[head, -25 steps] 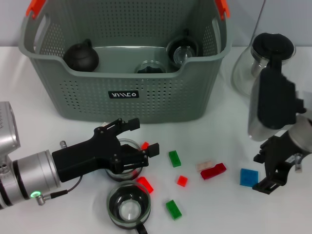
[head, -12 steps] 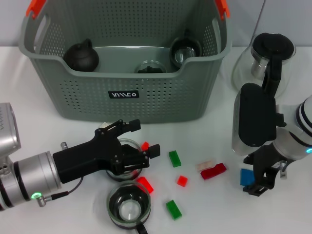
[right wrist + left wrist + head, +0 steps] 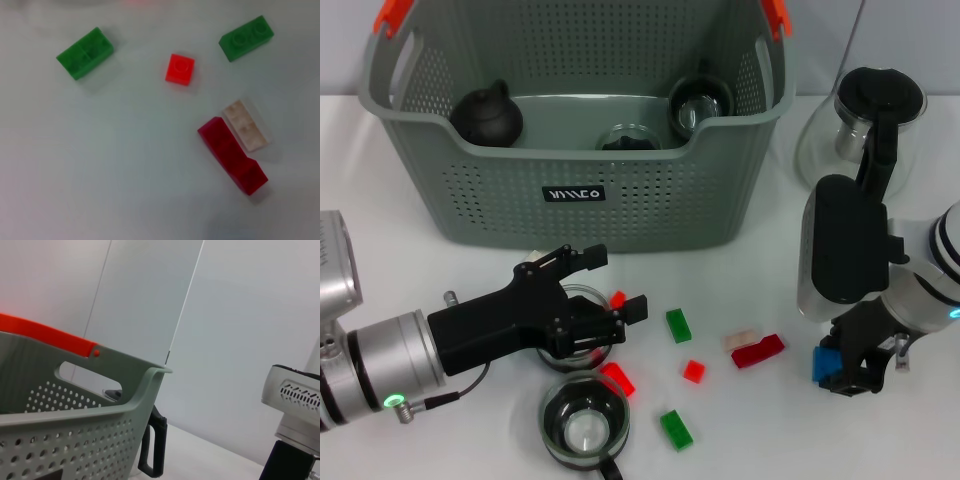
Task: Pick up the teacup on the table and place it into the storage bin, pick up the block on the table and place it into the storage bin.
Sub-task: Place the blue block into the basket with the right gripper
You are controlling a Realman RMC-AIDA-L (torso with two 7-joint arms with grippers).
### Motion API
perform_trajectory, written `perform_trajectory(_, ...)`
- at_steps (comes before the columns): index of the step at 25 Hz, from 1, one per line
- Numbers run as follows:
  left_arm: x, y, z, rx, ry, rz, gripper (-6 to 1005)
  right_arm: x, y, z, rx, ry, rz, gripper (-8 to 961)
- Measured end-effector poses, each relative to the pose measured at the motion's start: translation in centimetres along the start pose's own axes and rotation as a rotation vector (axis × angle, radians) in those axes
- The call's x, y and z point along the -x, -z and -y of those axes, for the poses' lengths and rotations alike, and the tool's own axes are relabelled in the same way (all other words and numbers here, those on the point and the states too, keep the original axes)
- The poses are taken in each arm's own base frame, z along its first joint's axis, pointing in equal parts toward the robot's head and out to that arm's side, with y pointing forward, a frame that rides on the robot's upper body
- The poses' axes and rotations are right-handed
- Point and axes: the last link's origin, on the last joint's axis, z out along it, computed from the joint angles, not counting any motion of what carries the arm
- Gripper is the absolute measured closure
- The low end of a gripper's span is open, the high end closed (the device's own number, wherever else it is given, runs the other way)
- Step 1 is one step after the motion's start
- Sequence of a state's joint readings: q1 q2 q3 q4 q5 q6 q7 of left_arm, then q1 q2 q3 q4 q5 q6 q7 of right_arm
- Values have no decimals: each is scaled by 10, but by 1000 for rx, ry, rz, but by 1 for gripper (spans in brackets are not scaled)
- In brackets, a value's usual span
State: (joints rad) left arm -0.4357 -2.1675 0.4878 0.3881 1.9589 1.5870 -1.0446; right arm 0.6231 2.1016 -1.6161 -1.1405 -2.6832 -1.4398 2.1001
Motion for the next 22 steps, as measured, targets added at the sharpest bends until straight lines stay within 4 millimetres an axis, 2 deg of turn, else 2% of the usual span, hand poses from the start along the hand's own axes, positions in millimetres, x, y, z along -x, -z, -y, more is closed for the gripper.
perform_trajectory(5,0,0,1,-6,0,4,83,1,2,0,-2,0,4,523)
perform_trajectory(8,1,0,1,-8,0,4,83,2,7,1,-10,1,15,526)
perform_trajectory(11,0,1,2,-9,-2,6,83,6,24,0,-13,3,55,525)
perform_trajectory(14,-1,4,4,-11,-7,14,83,14,57,-1,-3,9,146,516)
perform_trajectory(18,0,10,5,-23,-12,22,83,36,115,2,-20,44,349,503)
perform_trajectory(22,1,18,5,-34,-18,23,83,60,165,17,-39,34,562,491)
